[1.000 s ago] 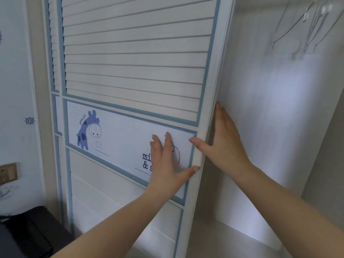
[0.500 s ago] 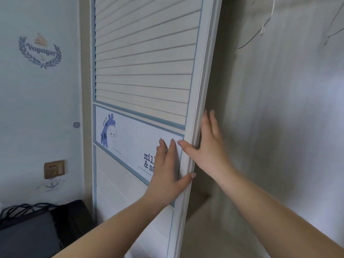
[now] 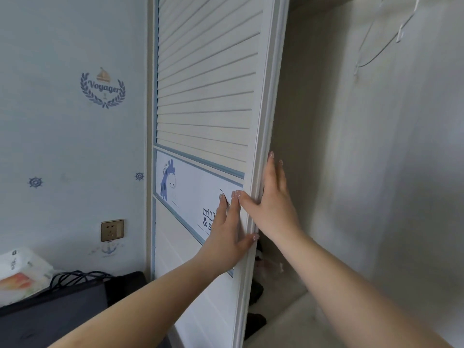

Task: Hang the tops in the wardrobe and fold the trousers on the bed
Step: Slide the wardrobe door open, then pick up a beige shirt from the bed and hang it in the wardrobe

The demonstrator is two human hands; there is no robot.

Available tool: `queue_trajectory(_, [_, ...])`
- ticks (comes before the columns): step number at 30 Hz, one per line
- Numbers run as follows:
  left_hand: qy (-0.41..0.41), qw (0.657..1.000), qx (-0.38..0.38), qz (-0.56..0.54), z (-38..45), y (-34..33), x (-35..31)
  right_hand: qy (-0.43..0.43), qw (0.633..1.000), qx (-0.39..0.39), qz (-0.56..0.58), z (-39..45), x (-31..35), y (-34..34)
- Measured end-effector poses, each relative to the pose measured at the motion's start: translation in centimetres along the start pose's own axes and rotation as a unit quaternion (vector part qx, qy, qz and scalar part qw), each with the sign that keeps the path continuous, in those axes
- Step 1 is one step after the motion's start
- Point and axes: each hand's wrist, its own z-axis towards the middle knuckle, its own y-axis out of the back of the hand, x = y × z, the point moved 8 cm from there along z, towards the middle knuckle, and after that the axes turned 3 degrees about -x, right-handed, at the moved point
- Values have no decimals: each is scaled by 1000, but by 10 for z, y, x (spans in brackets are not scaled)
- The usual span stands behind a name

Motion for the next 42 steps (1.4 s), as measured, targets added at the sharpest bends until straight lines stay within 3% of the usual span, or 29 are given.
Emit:
queue_trajectory(10, [52, 999, 13, 1, 13, 10, 19, -20, 999, 27, -4, 10, 5, -25])
queue_trajectory(26, [40, 999, -5, 1, 16, 10, 21, -16, 999, 23, 26, 11, 6, -26])
queue_trajectory(30, [52, 995, -73, -32, 0, 23, 23, -11, 997, 31, 75, -5, 6, -22])
queue_trajectory(35, [120, 972, -171, -110, -66, 49, 44, 102, 986, 2, 135, -52, 26, -9])
queue_trajectory(42, [230, 918, -304, -109, -217, 115, 70, 94, 934, 219, 265, -148, 80, -99])
